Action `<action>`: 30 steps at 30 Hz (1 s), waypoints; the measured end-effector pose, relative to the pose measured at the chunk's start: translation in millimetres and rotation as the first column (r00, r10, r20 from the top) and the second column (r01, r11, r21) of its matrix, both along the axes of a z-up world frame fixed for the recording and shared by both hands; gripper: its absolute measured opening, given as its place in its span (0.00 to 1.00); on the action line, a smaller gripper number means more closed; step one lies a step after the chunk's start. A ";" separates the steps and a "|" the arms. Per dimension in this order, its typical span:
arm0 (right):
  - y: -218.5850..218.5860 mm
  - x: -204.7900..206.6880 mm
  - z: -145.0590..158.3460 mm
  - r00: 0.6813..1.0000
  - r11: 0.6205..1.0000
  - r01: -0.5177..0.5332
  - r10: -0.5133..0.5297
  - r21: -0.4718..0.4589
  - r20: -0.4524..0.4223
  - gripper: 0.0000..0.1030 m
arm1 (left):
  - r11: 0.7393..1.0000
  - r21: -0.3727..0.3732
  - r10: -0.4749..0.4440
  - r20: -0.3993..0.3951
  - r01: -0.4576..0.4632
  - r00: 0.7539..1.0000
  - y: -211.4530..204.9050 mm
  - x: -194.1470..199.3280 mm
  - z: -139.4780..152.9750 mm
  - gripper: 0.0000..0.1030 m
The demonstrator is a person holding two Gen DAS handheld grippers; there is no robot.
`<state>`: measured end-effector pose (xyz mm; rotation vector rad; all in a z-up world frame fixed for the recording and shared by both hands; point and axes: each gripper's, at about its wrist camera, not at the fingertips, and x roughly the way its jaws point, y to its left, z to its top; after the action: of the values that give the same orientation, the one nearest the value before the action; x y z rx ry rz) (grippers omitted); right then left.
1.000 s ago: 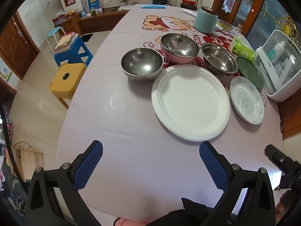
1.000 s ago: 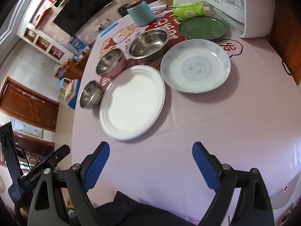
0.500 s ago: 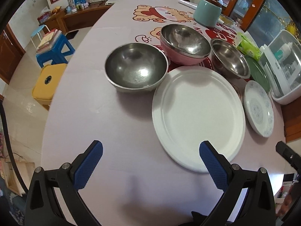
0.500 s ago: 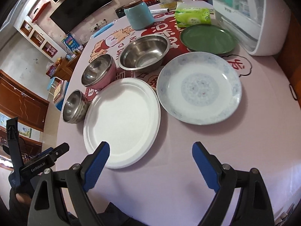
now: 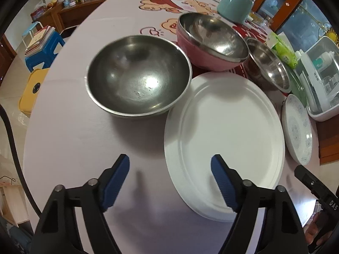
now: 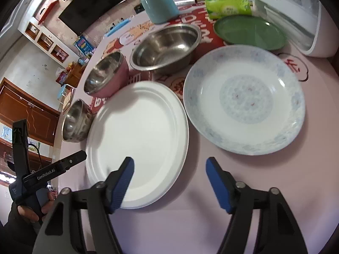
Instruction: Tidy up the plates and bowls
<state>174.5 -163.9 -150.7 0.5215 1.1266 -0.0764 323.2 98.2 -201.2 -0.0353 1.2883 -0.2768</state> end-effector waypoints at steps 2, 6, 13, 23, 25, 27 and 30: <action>1.1 2.2 -5.9 1.000 1.000 0.001 -0.001 0.004 -0.009 0.57 | 1.000 0.003 -0.007 -0.012 0.007 1.000 -2.3 2.7 -5.5 0.65; 1.0 7.2 -15.0 1.000 1.000 0.004 -0.004 0.012 -0.013 0.47 | 1.000 -0.014 -0.002 -0.042 0.001 0.999 -4.1 7.9 -15.0 0.55; -6.6 11.1 -24.8 0.999 0.999 0.041 -0.040 0.034 -0.015 0.39 | 0.999 -0.013 -0.035 -0.037 0.034 0.999 -9.4 10.7 -21.4 0.44; -16.3 10.8 -34.9 0.997 0.994 0.078 -0.077 0.080 -0.011 0.23 | 0.995 0.017 -0.094 0.001 0.094 0.996 -19.4 13.8 -20.1 0.30; -17.1 11.0 -35.4 0.997 0.993 0.074 -0.074 0.087 -0.007 0.21 | 0.995 0.021 -0.098 0.005 0.097 0.995 -21.2 15.0 -20.2 0.29; -16.9 11.2 -35.9 0.997 0.993 0.072 -0.071 0.092 -0.005 0.19 | 0.995 0.032 -0.092 0.010 0.092 0.996 -21.4 15.0 -19.9 0.25; -16.0 11.1 -36.0 0.998 0.993 0.069 -0.069 0.094 -0.004 0.17 | 0.997 0.022 -0.075 0.004 0.075 0.997 -20.0 17.1 -20.5 0.23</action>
<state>185.7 -179.9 -186.8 0.6449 1.1165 -0.0842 340.4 78.2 -221.8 0.0322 1.2892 -0.3272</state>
